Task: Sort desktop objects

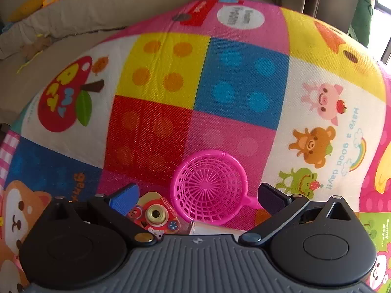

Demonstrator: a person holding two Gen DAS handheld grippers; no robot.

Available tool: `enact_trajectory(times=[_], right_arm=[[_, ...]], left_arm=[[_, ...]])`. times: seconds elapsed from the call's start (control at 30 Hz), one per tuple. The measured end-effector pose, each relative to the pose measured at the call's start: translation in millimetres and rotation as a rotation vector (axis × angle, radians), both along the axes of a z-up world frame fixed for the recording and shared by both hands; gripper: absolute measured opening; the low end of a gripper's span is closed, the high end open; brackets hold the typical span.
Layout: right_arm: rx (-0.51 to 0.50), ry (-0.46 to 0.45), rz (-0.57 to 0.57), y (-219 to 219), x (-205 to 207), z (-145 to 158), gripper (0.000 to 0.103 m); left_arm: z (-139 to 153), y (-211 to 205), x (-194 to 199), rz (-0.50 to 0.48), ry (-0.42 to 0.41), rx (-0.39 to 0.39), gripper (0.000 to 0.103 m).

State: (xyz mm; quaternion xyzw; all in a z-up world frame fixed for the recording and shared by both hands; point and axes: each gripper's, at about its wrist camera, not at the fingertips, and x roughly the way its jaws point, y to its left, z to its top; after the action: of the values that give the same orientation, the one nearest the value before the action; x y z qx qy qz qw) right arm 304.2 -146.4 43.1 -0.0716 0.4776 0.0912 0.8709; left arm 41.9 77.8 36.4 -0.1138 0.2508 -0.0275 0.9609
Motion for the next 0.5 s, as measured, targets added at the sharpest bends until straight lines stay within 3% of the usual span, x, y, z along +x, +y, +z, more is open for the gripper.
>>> enact_trajectory(times=[0.07, 0.13, 0.2, 0.33, 0.5], right_arm=[[-0.045, 0.030, -0.039, 3.3, 15.6, -14.8, 0.101], [-0.045, 0.044, -0.047, 4.5, 22.0, -19.2, 0.082], [-0.034, 0.038, -0.057, 5.9, 20.1, -14.3, 0.081], [0.023, -0.109, 0.004, 11.8, -20.1, 30.0, 0.080], [0.242, -0.225, 0.174, 6.1, -118.8, 107.8, 0.080]], left_arm=[[0.2, 3.4, -0.7, 0.000, -0.004, -0.016, 0.103], [-1.1, 3.7, -0.7, 0.001, 0.001, -0.029, 0.103], [-0.8, 2.9, -1.9, 0.001, -0.004, -0.025, 0.103], [2.6, -3.5, -8.0, -0.010, -0.022, 0.000, 0.103], [3.2, -8.9, -27.1, -0.072, -0.007, 0.034, 0.103]])
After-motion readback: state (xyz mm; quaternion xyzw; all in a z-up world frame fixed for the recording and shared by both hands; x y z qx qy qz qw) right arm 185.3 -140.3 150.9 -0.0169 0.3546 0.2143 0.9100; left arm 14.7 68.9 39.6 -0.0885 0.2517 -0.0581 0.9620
